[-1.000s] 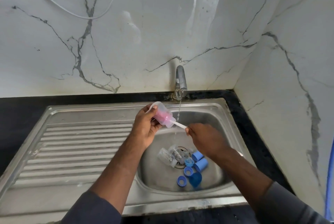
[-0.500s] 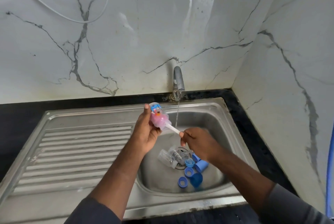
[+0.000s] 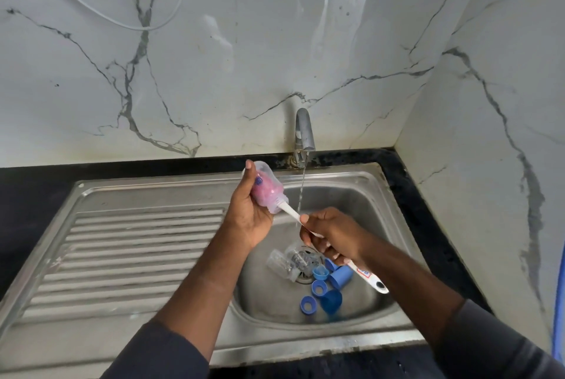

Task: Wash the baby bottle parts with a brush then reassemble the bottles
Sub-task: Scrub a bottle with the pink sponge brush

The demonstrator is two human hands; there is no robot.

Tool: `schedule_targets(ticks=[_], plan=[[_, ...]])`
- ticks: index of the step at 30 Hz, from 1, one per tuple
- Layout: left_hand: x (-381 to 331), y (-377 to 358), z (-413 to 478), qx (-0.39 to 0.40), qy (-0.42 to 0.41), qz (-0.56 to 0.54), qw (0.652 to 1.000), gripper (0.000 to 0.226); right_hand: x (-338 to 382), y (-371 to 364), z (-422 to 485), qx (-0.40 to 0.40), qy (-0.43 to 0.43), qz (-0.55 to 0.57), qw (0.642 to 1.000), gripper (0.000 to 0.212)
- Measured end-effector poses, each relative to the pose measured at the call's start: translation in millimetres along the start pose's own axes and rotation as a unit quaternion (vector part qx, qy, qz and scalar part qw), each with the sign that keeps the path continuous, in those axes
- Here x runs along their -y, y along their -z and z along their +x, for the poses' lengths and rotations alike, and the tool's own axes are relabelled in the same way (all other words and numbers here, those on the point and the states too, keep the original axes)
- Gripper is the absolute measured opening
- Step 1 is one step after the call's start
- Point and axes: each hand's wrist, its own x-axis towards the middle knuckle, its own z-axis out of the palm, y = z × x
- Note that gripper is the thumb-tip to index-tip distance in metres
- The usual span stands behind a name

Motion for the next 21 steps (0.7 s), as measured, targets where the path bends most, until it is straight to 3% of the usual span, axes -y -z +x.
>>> schedule_targets(ticks=[2, 4, 6, 8, 10, 11, 13, 15, 18, 21], plan=[[-2.0, 9.0, 1.0, -0.033, 0.006, 0.032, 0.999, 0.048, 1.6, -1.3, 0.2, -0.086, 0.053, -0.139, 0.985, 0.048], [-0.9, 16.0, 1.3, -0.083, 0.013, 0.024, 0.996, 0.045, -1.3, -0.5, 2.1, -0.144, 0.061, -0.317, 0.935, 0.045], [1.3, 17.7, 1.1, -0.102, 0.03, -0.009, 0.994, 0.04, -3.5, -4.7, 4.6, -0.159, 0.048, -0.411, 0.896, 0.044], [2.0, 12.6, -0.9, -0.078, 0.047, 0.001, 0.996, 0.054, -1.6, -9.8, 4.2, -0.116, 0.034, -0.343, 0.932, 0.046], [2.4, 12.6, -0.9, -0.084, 0.04, 0.017, 0.996, 0.073, 2.3, -10.9, 4.5, -0.019, -0.019, -0.14, 0.99, 0.05], [2.3, 11.9, -0.2, -0.076, 0.035, 0.008, 0.996, 0.074, 3.0, -8.1, 2.6, 0.039, -0.05, -0.045, 0.997, 0.049], [2.4, 7.5, -0.7, -0.049, 0.006, -0.011, 0.999, 0.054, 3.1, -3.4, 1.2, 0.122, -0.081, 0.066, 0.987, 0.048], [0.7, 7.6, 2.4, -0.052, -0.004, 0.025, 0.998, 0.044, 1.1, -4.2, 4.3, 0.102, -0.061, 0.064, 0.991, 0.048], [-2.4, 12.5, 4.6, -0.101, 0.022, 0.075, 0.992, 0.049, 1.1, -6.9, 8.5, -0.062, 0.03, -0.143, 0.987, 0.046], [-1.4, 20.4, 6.6, -0.163, 0.038, 0.035, 0.985, 0.05, -3.4, -7.5, 8.9, -0.163, 0.064, -0.461, 0.87, 0.04]])
